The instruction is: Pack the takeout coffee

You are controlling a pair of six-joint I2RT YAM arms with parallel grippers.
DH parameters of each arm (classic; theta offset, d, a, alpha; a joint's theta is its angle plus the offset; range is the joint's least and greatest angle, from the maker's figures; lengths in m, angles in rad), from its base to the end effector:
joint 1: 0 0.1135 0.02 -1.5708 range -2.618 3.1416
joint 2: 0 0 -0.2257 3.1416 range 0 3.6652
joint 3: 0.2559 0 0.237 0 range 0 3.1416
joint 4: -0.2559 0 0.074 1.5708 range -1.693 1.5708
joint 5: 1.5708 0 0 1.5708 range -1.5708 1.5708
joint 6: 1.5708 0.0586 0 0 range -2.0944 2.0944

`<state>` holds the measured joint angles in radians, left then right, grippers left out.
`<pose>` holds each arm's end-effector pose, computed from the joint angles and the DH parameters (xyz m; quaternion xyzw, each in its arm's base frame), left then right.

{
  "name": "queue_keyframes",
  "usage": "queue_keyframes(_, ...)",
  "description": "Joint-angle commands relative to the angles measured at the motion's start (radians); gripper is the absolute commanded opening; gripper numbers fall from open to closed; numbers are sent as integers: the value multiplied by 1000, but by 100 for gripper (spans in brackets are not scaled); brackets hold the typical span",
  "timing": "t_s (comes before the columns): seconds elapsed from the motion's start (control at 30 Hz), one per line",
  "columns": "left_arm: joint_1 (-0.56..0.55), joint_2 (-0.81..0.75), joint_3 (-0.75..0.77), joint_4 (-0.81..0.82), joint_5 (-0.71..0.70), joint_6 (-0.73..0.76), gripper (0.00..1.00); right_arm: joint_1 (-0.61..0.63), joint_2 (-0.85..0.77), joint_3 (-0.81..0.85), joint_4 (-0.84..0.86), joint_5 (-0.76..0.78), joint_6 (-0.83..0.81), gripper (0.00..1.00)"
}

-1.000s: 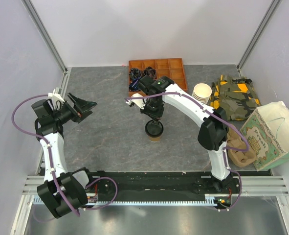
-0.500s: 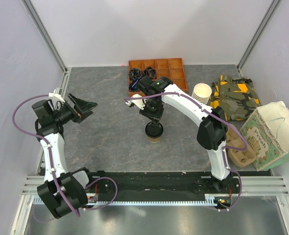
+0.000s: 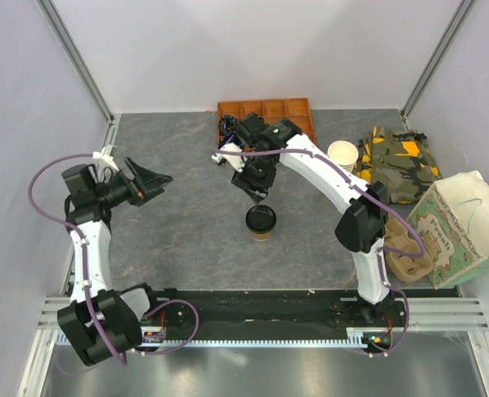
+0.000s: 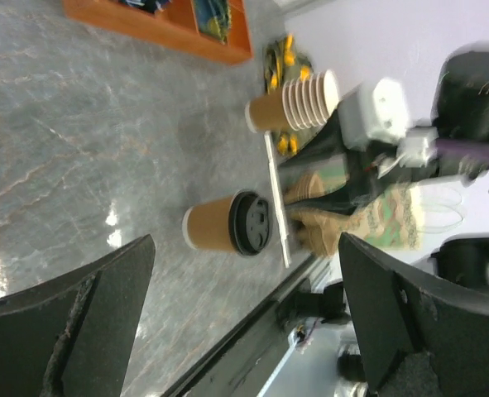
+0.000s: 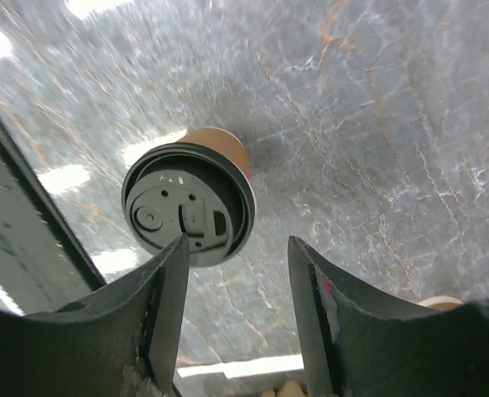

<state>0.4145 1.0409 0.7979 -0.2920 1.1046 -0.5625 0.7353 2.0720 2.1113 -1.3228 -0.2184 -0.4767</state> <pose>0.2309 0.0444 0.2601 -0.1178 0.7751 -0.4858 0.3866 0.2825 0.2726 0.2546 -0.5732 0.7997 0.1253 0.1272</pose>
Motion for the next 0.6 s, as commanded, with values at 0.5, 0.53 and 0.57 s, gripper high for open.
queue_keyframes(0.5,-681,177,147,128,-32,200,100,-340,-515,-847,813,-849,660,11)
queue_keyframes(0.53,-706,179,132,152,-85,208,100,-338,-523,-875,897,-857,720,9)
queue_keyframes(0.57,-726,177,114,190,-100,193,100,-338,-520,-910,921,-861,737,8)
